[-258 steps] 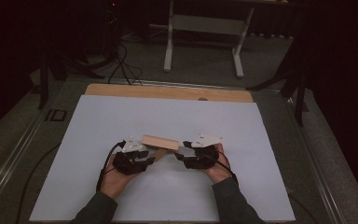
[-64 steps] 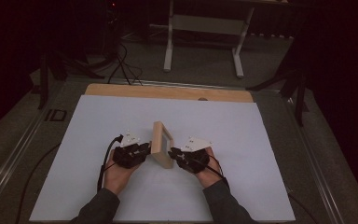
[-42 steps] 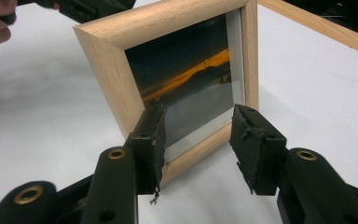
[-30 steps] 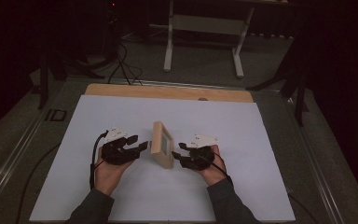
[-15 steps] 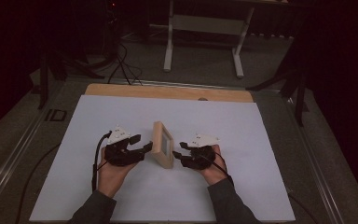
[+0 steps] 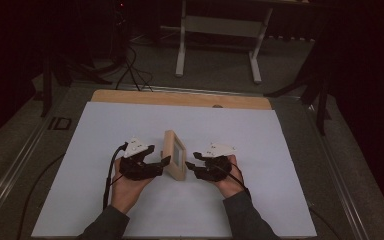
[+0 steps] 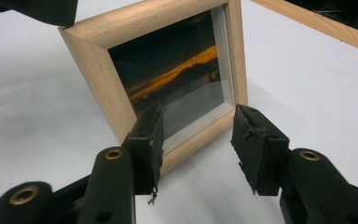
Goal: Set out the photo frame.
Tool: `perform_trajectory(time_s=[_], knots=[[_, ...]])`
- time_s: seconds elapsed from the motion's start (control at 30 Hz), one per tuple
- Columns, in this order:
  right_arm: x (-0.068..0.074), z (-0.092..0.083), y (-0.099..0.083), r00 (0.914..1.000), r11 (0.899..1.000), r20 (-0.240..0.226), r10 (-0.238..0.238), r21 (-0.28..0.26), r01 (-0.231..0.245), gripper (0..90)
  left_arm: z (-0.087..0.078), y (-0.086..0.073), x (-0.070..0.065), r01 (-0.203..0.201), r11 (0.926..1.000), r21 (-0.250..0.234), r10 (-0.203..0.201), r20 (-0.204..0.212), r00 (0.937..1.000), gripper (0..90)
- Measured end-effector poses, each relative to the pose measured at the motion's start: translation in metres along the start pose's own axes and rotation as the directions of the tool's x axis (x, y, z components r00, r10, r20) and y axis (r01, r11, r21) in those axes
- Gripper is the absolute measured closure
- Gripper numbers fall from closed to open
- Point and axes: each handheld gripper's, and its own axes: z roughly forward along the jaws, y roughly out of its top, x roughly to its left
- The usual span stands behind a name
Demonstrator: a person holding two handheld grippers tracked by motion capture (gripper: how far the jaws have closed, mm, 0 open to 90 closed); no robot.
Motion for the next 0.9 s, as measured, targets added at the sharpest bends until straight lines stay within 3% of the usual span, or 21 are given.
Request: perform_trajectory(time_s=[0.37, 0.53, 0.9], knots=[[0.0, 0.0, 0.0, 1.0, 1.0, -0.001, 0.001, -0.002, -0.001, 52.4, 0.005, -0.002, -0.007, -0.011, 0.9999, 0.009, 0.011, 0.012, 0.9999, 27.3], [-0.001, -0.001, 0.0, 1.0, 1.0, -0.002, 0.0, -0.002, 0.0, 52.4, 0.013, -0.005, -0.009, -0.025, 0.999, 0.038, 0.025, 0.005, 0.9997, 27.4], [-0.001, -0.001, 0.0, 1.0, 1.0, -0.002, 0.001, -0.007, -0.001, 52.1, 0.024, -0.009, -0.008, -0.006, 0.9977, 0.067, 0.005, 0.023, 0.9997, 28.6]])
